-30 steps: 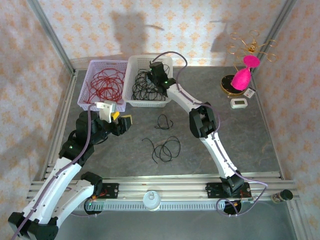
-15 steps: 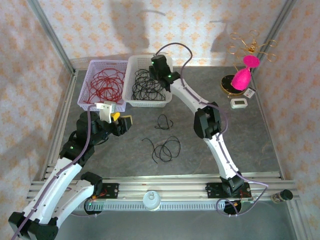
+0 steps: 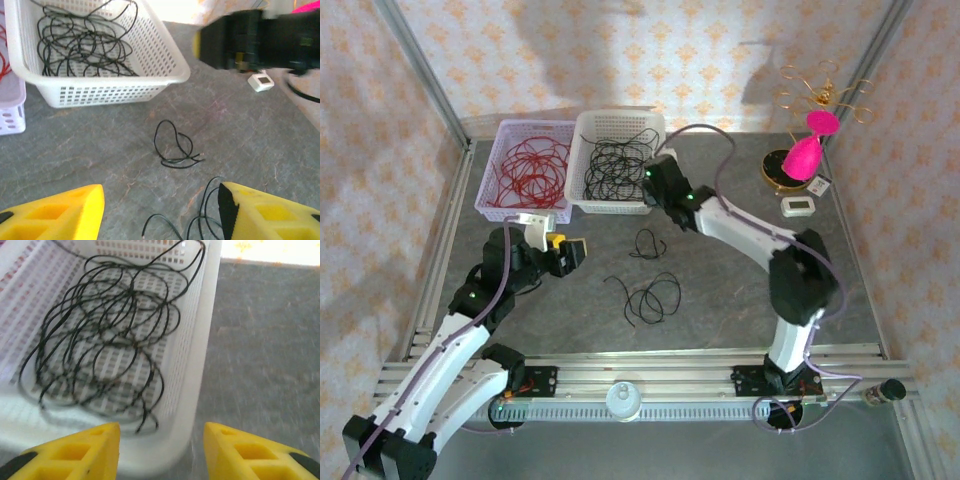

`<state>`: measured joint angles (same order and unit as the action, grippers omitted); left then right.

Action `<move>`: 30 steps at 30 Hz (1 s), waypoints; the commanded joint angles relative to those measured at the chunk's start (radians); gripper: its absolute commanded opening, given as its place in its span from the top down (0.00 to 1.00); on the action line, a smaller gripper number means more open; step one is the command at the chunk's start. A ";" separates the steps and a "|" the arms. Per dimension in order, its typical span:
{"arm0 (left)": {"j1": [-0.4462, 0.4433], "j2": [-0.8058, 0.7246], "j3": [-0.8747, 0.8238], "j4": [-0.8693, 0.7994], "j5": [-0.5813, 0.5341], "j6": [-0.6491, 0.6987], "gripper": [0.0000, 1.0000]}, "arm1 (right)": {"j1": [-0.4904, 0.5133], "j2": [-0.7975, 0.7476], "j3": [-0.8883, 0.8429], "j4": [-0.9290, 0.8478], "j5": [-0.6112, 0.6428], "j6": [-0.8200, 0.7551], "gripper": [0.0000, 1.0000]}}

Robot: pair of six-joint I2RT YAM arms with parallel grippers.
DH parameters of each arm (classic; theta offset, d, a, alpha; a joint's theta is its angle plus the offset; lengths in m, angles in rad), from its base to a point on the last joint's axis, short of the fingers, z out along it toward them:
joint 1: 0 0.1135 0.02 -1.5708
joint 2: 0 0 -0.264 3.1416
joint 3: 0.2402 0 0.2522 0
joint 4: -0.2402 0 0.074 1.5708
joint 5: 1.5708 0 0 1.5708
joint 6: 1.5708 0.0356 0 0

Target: Untangle the cables

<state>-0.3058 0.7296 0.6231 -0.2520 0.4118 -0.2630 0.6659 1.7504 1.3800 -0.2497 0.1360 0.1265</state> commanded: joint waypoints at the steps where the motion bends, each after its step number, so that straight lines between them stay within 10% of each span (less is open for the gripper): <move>1: -0.003 0.010 -0.025 0.045 -0.002 -0.053 0.38 | 0.011 -0.150 -0.194 0.040 -0.029 0.083 0.53; 8: -0.005 0.020 -0.046 0.056 0.019 -0.065 0.36 | 0.130 -0.268 -0.453 0.213 -0.329 -0.101 0.52; 26: -0.006 0.011 -0.033 0.033 0.038 -0.025 0.36 | 0.130 -0.046 -0.446 0.301 -0.311 -0.264 0.53; 30: -0.005 0.012 -0.033 0.041 0.051 -0.029 0.37 | 0.130 -0.042 -0.439 0.284 -0.281 -0.260 0.68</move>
<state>-0.3058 0.7502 0.5777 -0.2272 0.4393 -0.3092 0.7979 1.7088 0.9230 0.0349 -0.1787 -0.1196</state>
